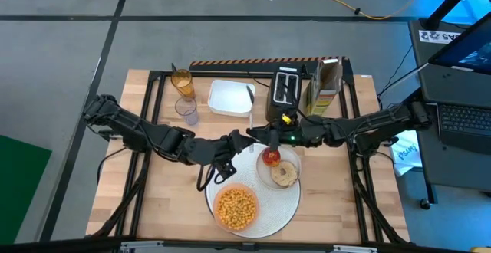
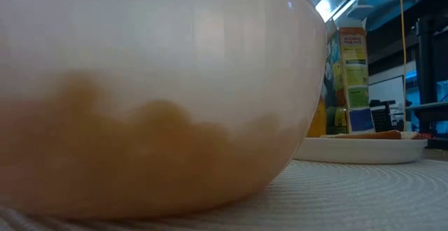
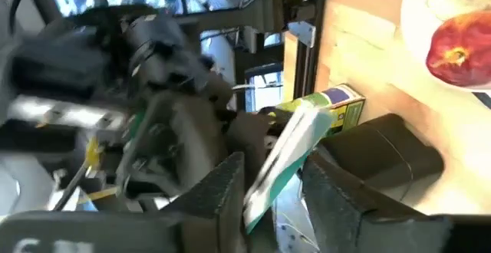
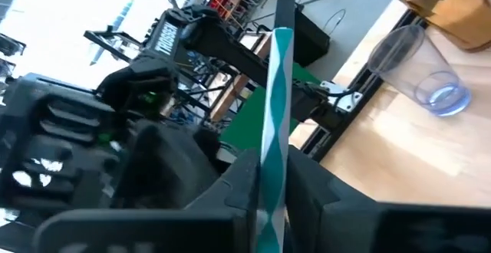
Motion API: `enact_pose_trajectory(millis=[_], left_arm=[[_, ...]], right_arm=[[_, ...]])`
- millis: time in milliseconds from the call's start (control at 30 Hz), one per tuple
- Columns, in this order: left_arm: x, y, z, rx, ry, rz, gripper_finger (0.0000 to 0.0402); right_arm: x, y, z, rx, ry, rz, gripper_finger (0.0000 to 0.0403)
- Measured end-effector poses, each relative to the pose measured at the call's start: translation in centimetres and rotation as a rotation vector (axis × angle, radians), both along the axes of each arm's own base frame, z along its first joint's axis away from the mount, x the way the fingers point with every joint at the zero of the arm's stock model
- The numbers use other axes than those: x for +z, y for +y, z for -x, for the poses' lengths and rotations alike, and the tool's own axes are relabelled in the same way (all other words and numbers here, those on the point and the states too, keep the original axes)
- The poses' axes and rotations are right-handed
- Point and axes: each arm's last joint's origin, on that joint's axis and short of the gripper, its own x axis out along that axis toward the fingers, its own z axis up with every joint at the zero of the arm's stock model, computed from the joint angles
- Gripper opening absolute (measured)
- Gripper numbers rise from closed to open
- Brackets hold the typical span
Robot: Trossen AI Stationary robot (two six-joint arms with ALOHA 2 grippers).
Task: Arrange a breakfast setting
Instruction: Put the spoon on the mat to the right of the pink bowl
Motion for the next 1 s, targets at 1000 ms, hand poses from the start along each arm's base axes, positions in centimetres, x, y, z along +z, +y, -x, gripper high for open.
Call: enact_pose_trajectory(millis=[1000], left_arm=[[4.2, -1.3, 8.0, 0.718, -0.789, 0.564, 0.0174]], right_arm=[[3.0, -0.9, 7.1, 0.453, 0.062, 1.073, 0.0017]])
